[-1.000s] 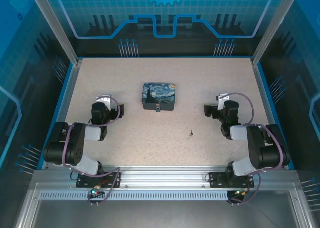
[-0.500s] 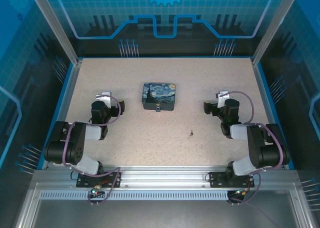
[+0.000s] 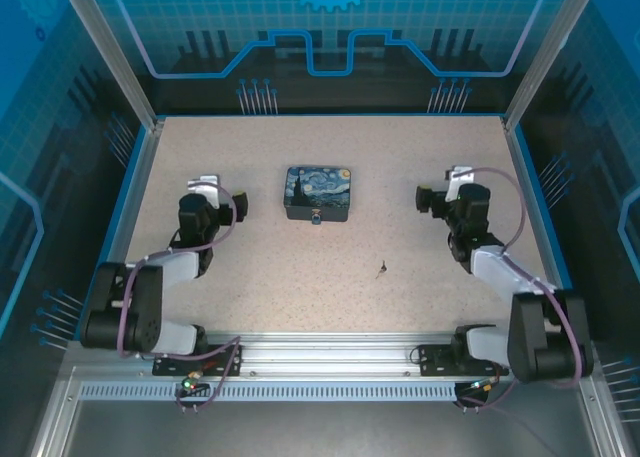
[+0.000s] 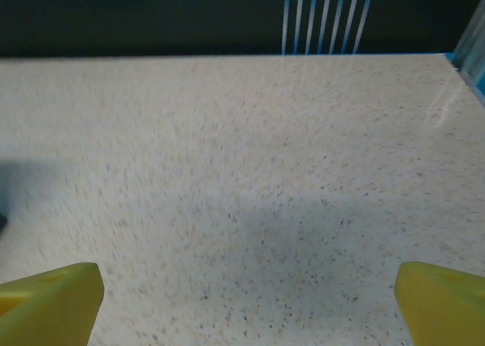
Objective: Unlock the padlock with the key
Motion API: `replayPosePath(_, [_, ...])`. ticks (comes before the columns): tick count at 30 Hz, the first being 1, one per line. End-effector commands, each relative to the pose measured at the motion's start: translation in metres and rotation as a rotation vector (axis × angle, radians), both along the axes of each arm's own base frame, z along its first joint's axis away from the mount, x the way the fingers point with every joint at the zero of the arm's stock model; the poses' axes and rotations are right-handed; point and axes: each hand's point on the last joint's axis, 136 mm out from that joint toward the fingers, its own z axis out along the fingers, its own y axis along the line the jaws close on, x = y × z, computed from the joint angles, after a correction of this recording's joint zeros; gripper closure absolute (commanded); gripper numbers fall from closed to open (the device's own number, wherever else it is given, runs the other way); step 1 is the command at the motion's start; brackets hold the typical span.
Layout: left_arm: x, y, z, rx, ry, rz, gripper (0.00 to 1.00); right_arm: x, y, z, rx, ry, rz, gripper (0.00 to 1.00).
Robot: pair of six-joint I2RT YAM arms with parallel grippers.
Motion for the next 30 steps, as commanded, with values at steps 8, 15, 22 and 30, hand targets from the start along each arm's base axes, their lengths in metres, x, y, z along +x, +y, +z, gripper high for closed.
replayPosePath(8, [-0.021, -0.004, 0.036, -0.074, 0.023, 0.026, 0.01, -0.038, -0.007, -0.002, 0.123, 0.159, -0.108, 0.0])
replayPosePath(15, [-0.04, -0.028, 0.069, -0.173, 0.048, -0.018, 0.01, -0.054, 0.021, 0.003, 0.216, 0.239, 0.006, 0.0])
replayPosePath(22, [-0.064, -0.082, 0.073, -0.276, 0.177, -0.109, 0.01, -0.082, 0.059, -0.014, 0.322, 0.435, 0.1, 0.0])
replayPosePath(30, [-0.097, -0.147, 0.046, -0.409, 0.374, -0.158, 0.01, -0.125, 0.105, -0.055, 0.432, 0.717, 0.171, 0.15])
